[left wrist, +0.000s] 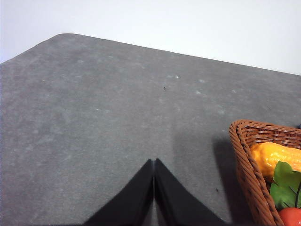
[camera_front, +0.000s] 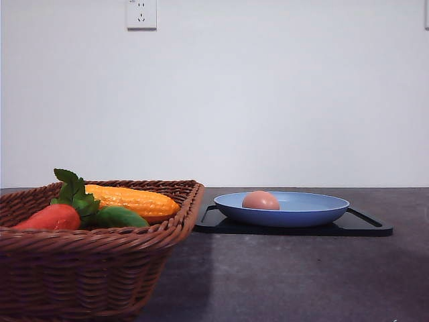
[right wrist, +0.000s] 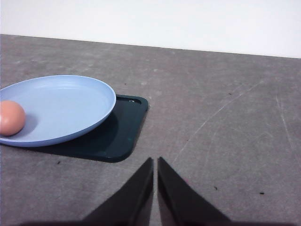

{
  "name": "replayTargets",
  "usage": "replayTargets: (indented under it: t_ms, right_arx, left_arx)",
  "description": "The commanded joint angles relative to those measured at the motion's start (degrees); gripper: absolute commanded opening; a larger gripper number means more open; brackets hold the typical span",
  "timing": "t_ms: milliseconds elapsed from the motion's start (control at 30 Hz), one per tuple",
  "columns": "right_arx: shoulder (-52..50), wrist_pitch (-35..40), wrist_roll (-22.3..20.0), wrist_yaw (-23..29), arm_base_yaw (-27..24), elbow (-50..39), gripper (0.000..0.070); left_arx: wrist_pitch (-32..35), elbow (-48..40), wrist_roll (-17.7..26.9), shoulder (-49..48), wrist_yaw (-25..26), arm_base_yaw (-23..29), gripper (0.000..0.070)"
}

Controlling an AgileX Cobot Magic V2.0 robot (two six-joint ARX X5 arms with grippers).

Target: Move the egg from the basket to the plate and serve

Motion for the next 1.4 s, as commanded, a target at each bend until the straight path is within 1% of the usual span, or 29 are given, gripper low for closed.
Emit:
replayTargets:
  t_ms: [0,1367]
  right_arx:
    - [-0.2,0.3,0.7,0.1,-0.1,-0.4,0.0000]
    - [-0.2,0.3,0.7,0.1,-0.1,-0.4,0.0000]
  left_arx:
    - [-0.3,-1.6,0.0,0.0,0.1,0.1,0.0000]
    - [-0.3,-1.6,0.0,0.0,0.1,0.1,0.0000]
